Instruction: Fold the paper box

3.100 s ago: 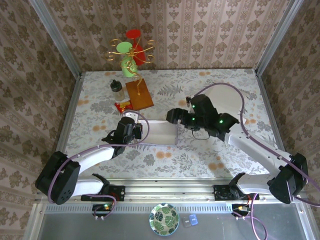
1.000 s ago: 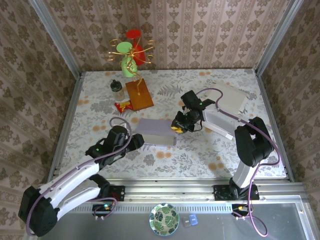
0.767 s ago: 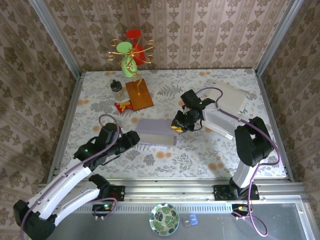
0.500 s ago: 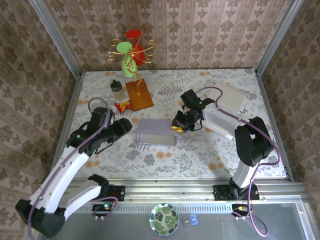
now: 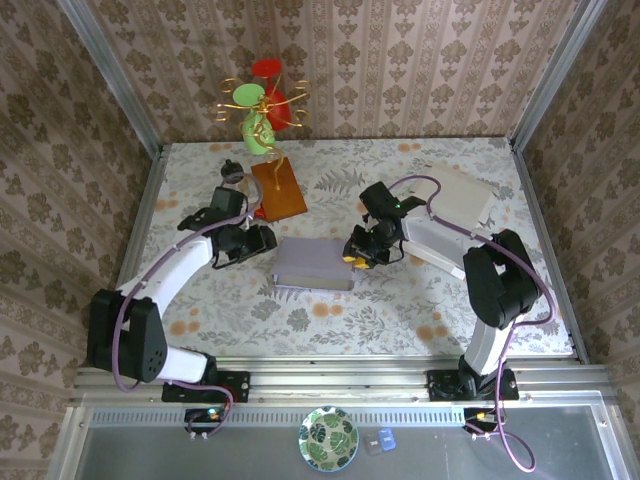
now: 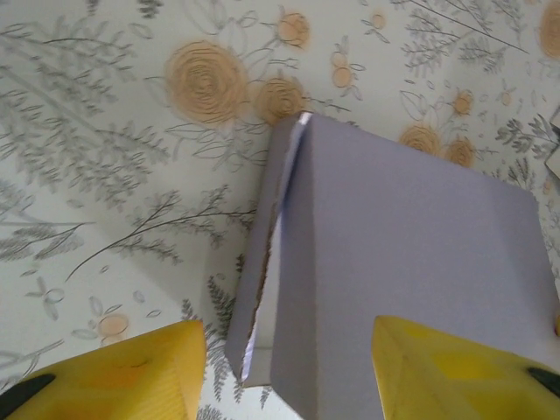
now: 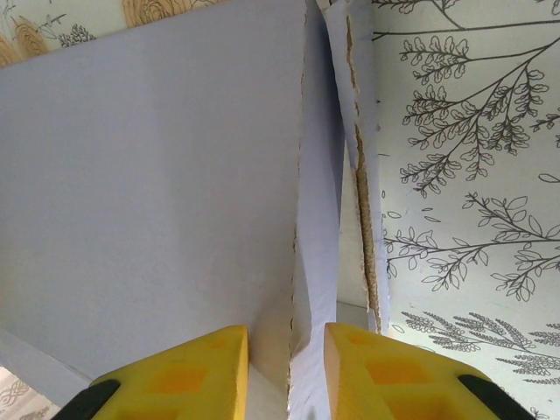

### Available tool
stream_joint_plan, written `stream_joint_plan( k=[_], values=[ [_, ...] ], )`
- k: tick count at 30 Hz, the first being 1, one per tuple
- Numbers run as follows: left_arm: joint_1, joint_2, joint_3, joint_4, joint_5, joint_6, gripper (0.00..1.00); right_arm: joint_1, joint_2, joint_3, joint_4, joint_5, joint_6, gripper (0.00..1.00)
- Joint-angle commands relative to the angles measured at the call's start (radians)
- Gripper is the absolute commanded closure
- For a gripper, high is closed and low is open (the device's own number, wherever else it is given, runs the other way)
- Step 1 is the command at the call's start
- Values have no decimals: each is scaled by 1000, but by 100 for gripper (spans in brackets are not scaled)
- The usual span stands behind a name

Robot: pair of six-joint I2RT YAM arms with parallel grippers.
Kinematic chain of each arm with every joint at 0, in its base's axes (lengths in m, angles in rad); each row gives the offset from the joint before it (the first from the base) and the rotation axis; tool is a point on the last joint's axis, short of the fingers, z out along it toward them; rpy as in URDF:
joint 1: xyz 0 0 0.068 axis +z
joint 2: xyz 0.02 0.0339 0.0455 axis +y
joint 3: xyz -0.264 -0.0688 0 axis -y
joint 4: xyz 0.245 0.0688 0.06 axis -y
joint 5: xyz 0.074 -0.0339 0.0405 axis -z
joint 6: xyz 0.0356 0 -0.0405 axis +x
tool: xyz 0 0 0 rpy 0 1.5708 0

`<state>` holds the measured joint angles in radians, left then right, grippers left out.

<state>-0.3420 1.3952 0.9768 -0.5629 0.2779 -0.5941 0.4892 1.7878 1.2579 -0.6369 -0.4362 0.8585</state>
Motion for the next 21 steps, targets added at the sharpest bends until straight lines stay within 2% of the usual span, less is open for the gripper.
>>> stream_joint_plan(
  k=[1,11,21],
  values=[
    [-20,12,-34,71,34,53,46,5,18,31,-45,23,-28,69],
    [-43,65,-117,126,8,86,47,3,24,29,-64,32,-63,65],
    [-49,82,-154,166,0,99,50,3,46,8,-54,9,-161,47]
  ],
)
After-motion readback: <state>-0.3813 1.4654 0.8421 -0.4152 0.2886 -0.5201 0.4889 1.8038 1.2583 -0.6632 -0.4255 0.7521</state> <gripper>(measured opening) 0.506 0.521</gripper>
